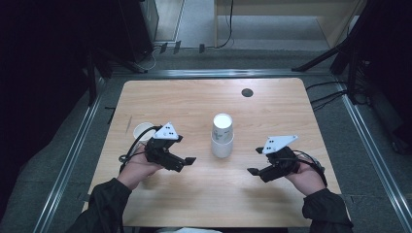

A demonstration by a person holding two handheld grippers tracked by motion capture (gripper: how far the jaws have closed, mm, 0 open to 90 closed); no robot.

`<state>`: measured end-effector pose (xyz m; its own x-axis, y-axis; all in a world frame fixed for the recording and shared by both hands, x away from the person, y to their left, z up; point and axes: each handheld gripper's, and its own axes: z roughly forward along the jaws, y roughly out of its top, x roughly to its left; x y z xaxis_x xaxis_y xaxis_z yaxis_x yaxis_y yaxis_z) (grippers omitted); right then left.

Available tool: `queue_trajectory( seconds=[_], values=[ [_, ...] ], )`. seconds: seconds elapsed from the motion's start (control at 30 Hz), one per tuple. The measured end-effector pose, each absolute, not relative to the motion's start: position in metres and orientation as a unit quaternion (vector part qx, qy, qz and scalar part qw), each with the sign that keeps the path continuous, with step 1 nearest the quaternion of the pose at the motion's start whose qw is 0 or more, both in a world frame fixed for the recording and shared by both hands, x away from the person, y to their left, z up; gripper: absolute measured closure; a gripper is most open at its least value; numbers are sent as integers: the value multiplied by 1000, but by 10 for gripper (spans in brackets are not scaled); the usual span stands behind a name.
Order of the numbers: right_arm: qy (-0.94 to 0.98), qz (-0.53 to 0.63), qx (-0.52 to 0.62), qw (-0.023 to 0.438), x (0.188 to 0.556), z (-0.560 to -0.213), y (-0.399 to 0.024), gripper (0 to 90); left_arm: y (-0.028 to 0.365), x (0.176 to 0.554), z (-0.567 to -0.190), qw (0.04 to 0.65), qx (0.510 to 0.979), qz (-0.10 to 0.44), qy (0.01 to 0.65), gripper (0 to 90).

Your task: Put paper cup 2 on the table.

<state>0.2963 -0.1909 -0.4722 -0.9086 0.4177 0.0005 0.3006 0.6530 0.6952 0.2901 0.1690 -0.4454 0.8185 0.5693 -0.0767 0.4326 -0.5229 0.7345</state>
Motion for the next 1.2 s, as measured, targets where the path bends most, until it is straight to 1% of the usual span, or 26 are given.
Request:
queue_trajectory(
  seconds=[0.47, 0.93, 1.2],
  values=[
    [910, 366, 181, 69, 293, -473, -179, 236, 141, 283, -456, 400, 866, 76, 291, 86],
    [909, 374, 174, 54, 290, -477, -163, 230, 119, 280, -472, 407, 859, 48, 308, 86],
    [911, 374, 167, 51, 288, -479, -156, 228, 112, 279, -480, 391, 867, 59, 303, 86]
  ],
)
